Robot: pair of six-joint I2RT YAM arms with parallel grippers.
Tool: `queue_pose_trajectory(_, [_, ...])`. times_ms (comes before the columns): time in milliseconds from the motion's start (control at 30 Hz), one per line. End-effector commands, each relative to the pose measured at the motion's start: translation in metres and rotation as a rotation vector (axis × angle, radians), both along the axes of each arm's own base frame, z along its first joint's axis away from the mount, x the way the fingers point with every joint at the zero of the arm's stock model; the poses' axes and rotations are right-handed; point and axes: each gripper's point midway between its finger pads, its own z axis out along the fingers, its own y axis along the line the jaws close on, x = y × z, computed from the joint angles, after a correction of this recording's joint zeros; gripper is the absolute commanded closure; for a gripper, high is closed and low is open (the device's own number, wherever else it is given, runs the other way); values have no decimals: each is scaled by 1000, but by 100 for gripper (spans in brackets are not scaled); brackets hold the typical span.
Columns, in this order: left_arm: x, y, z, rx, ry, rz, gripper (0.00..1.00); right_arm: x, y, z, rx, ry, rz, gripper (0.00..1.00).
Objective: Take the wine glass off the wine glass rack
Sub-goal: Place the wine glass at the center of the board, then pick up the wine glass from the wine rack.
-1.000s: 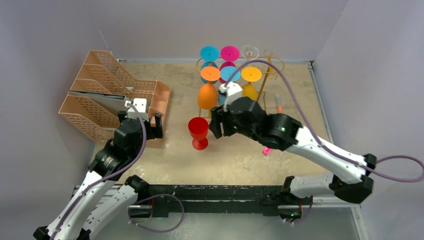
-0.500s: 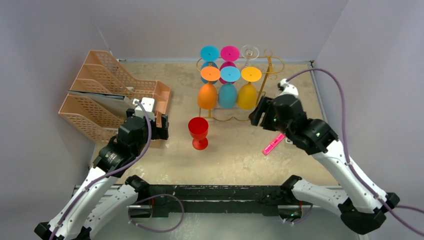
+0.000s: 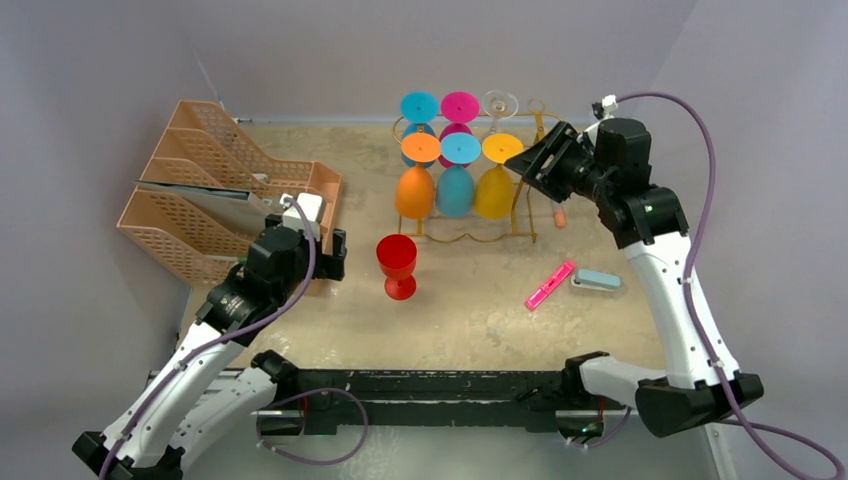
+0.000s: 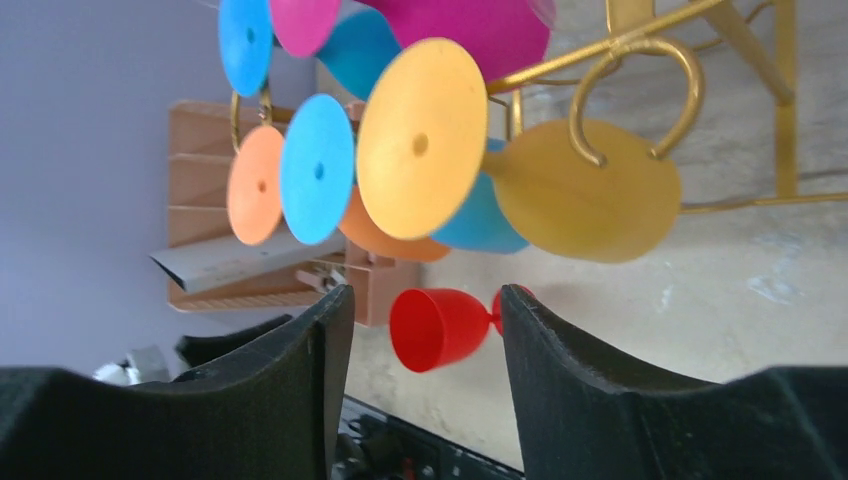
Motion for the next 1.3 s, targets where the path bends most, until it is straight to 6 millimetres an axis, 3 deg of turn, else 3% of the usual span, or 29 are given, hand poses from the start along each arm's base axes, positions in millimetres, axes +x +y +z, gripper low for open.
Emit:
queue_pose_trajectory(0, [5, -3, 14, -19, -46, -11, 5, 20, 12, 28, 153, -68, -7, 44])
queue_pose_trajectory(333, [8, -5, 6, -1, -13, -10, 5, 54, -15, 13, 113, -80, -203, 53])
queue_pose_trajectory(767, [9, -6, 4, 7, -10, -22, 4, 72, -10, 12, 144, -91, -207, 67])
queue_pose_trajectory(1000, [11, -13, -1, 10, 14, -48, 4, 65, -11, 17, 160, -101, -208, 93])
queue_pose_trajectory(1267, [6, -26, 0, -48, 33, -99, 4, 59, -10, 11, 179, -86, -208, 100])
